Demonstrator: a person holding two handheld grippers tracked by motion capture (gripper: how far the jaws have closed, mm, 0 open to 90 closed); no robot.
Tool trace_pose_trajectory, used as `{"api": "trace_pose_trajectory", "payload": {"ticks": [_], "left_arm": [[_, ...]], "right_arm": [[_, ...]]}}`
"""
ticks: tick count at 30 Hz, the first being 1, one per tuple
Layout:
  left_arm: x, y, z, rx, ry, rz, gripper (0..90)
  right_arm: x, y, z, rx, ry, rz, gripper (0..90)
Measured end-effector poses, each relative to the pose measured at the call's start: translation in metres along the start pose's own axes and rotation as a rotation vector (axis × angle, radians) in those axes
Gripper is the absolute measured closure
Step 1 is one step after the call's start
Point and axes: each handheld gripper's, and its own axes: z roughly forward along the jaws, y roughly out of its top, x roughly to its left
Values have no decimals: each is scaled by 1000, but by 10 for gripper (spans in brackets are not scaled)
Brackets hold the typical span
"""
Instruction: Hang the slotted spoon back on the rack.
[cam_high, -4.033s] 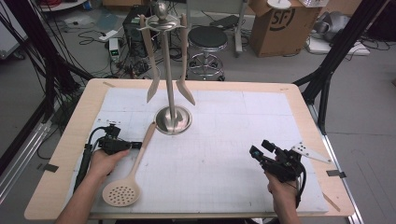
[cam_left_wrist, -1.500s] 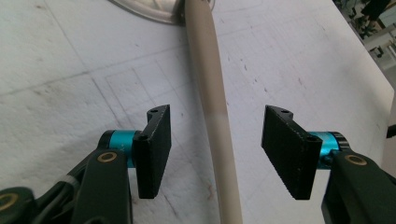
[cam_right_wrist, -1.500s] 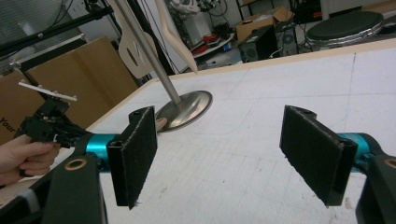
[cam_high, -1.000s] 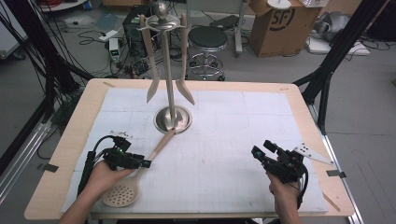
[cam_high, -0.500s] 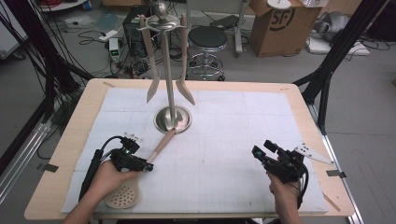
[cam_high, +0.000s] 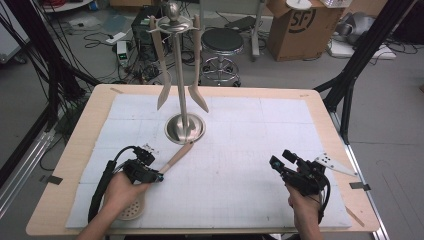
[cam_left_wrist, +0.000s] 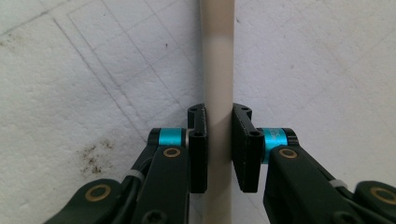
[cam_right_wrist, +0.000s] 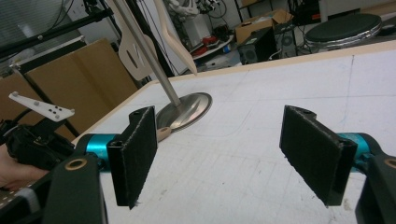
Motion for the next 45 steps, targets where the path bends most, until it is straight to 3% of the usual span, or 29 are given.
{"api": "trace_pose_trajectory", "payload": {"ticks": [4,7,11,21,25,35,45], "left_arm": [[11,-1,-2,-11,-69,-20,786],[18,-6,-8,-62,-124,-56,786],[21,-10,-14,-91,-154,-60,786],[31,-15,-42,-296,-250,-126,785],[32,-17,-53,-390,-269,-141,785],[25,-19,-63,-569,-324,-114,784],[16,-11,-66,-672,-331,-101,785]], "right_arm": [[-3,0,-1,-3,-5,14,265],[-3,0,-1,-1,-5,13,265],[-3,0,0,-2,-4,6,265],[-2,0,-1,-8,-6,7,265],[-2,0,-1,-3,-4,5,265],[-2,0,-2,-6,-6,5,265],[-3,1,-3,-11,-7,6,265]]}}
